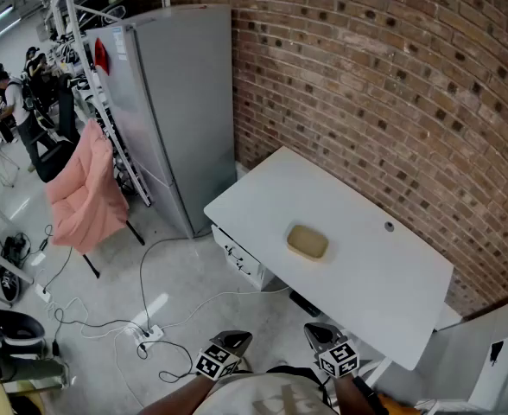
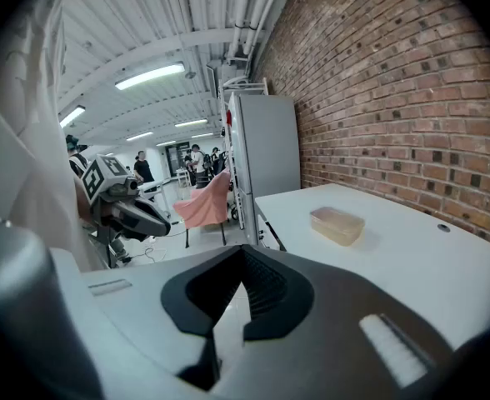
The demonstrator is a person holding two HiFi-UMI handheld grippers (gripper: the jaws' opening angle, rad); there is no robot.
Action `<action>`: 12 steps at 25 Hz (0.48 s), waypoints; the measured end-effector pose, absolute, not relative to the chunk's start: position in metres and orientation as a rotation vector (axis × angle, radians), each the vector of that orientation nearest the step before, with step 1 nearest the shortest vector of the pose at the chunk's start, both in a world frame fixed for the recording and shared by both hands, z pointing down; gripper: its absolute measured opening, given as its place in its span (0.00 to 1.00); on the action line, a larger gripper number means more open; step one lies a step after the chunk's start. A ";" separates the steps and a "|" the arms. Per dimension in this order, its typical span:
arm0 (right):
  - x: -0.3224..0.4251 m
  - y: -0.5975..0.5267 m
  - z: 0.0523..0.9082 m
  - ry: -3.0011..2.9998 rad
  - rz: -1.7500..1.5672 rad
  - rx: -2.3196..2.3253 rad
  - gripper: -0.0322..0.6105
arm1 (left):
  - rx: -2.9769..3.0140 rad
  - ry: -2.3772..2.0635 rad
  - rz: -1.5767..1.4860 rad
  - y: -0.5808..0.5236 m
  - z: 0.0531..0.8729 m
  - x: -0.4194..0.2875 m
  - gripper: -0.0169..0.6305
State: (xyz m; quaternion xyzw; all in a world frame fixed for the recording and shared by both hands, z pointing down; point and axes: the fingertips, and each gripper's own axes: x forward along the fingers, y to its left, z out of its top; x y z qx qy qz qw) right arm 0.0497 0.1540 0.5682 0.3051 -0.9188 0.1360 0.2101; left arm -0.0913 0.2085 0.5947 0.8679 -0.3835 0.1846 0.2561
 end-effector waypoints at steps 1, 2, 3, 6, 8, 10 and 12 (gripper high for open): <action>0.051 0.154 0.567 -2.560 0.388 0.846 0.06 | 2.351 -1.054 0.498 0.205 0.590 -0.090 0.03; 0.052 0.154 0.565 -2.565 0.394 0.841 0.06 | 2.347 -1.067 0.494 0.203 0.586 -0.089 0.03; 0.053 0.155 0.562 -2.570 0.395 0.831 0.06 | 2.344 -1.078 0.488 0.200 0.582 -0.086 0.03; 0.063 0.154 0.554 -2.579 0.366 0.798 0.06 | 2.359 -1.086 0.470 0.191 0.571 -0.069 0.03; 0.074 0.149 0.550 -2.587 0.344 0.797 0.06 | 2.388 -1.082 0.465 0.182 0.563 -0.057 0.03; 0.083 0.146 0.548 -2.597 0.334 0.797 0.06 | 2.407 -1.095 0.466 0.174 0.556 -0.053 0.03; 0.089 0.143 0.548 -2.596 0.332 0.801 0.06 | 2.414 -1.121 0.464 0.167 0.550 -0.055 0.03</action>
